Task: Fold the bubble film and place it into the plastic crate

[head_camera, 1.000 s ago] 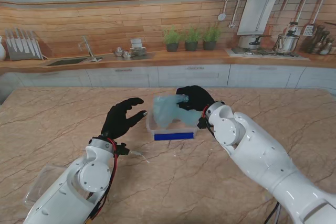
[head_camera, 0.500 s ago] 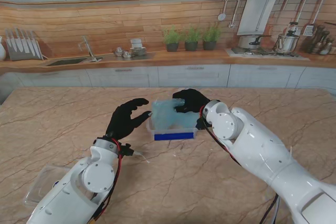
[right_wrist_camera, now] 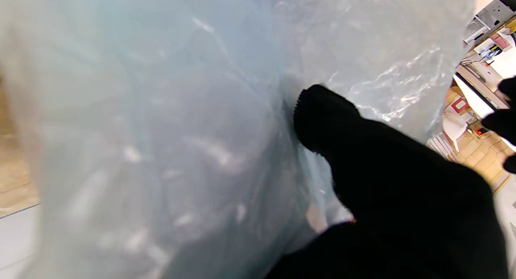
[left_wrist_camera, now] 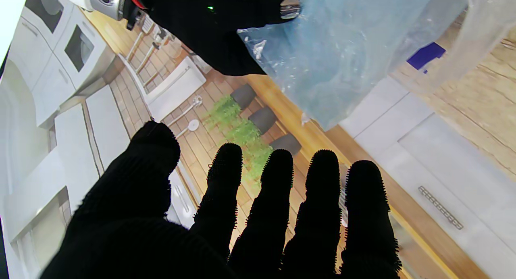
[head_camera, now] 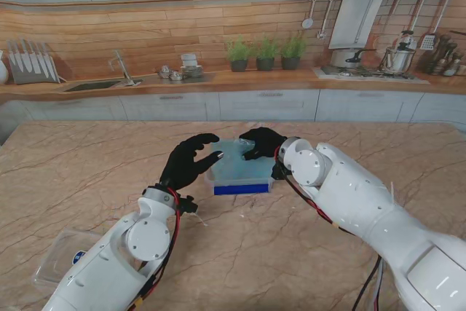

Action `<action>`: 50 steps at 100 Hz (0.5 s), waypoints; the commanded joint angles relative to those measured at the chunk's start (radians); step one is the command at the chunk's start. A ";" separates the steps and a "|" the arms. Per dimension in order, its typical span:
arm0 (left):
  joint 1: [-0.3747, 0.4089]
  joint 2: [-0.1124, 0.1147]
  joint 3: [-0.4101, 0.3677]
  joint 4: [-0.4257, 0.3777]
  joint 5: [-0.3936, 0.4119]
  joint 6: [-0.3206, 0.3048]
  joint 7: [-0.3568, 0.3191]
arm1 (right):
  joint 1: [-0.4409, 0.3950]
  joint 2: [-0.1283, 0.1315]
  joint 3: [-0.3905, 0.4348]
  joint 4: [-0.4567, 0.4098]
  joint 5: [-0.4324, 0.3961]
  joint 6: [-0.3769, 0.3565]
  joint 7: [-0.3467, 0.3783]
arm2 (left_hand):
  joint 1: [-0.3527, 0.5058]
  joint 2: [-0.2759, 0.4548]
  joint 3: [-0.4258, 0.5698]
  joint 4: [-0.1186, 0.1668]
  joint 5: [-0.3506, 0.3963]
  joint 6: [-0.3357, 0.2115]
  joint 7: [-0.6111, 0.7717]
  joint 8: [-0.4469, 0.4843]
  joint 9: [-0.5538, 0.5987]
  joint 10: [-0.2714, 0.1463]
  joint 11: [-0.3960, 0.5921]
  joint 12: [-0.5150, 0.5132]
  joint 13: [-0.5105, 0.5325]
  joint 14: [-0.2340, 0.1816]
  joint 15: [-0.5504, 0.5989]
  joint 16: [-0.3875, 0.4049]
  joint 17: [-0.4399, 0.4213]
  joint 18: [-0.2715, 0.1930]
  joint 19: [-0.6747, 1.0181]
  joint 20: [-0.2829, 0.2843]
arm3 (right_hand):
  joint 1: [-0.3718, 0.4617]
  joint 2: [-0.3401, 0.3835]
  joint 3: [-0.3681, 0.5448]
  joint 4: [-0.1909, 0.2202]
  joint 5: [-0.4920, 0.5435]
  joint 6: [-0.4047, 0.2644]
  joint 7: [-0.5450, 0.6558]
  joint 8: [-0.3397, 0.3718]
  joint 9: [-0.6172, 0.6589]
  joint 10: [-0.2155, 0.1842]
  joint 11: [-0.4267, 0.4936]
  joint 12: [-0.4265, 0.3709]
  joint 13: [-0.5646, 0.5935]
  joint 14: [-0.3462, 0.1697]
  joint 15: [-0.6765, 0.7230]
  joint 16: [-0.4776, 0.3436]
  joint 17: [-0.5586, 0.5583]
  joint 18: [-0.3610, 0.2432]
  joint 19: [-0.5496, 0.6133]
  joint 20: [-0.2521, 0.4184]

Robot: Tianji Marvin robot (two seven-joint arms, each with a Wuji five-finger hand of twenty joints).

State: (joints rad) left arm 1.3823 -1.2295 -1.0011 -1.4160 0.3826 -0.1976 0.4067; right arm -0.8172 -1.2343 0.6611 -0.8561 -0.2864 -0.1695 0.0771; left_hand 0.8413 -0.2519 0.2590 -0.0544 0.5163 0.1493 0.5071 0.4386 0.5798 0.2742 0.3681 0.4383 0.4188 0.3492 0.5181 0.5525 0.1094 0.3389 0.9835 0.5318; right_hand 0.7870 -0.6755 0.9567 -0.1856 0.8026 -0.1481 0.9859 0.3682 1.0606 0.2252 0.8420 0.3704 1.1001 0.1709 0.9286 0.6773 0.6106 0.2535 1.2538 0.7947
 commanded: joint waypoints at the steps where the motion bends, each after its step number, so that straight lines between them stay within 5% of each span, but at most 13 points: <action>1: -0.002 -0.012 0.008 -0.002 -0.009 -0.005 -0.012 | 0.003 -0.013 -0.010 0.014 0.001 -0.002 0.000 | 0.018 0.039 0.019 0.033 -0.028 -0.024 0.026 0.012 -0.032 -0.033 0.022 0.012 -0.031 -0.033 0.000 0.004 -0.009 -0.037 -0.012 -0.002 | 0.012 0.016 0.005 0.004 0.005 -0.039 0.028 0.006 0.002 0.023 0.027 0.007 0.008 0.010 0.044 0.018 -0.013 -0.033 0.018 0.004; 50: -0.054 -0.032 0.068 0.035 -0.096 0.003 -0.040 | 0.049 -0.071 -0.097 0.170 0.019 -0.058 -0.026 | 0.020 0.044 0.045 0.032 -0.030 -0.016 0.040 0.013 -0.045 -0.031 0.031 0.012 -0.036 -0.036 0.007 -0.004 0.005 -0.082 -0.047 -0.040 | 0.008 0.016 0.007 0.002 0.009 -0.048 0.028 0.010 0.006 0.022 0.026 0.011 0.009 0.013 0.058 0.026 -0.013 -0.033 0.027 0.017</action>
State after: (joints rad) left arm 1.3298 -1.2490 -0.9401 -1.3786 0.2993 -0.1963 0.3793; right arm -0.7691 -1.2927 0.5716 -0.6936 -0.2670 -0.2200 0.0479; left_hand 0.8420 -0.2438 0.2940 -0.0544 0.5163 0.1493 0.5197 0.4388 0.5695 0.2742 0.3809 0.4383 0.4063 0.3475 0.5166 0.5492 0.1117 0.2955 0.9385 0.5064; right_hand 0.7870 -0.6732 0.9569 -0.1856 0.8026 -0.1489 0.9860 0.3682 1.0605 0.2254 0.8420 0.3715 1.1001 0.1709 0.9410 0.6897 0.6094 0.2535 1.2538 0.7949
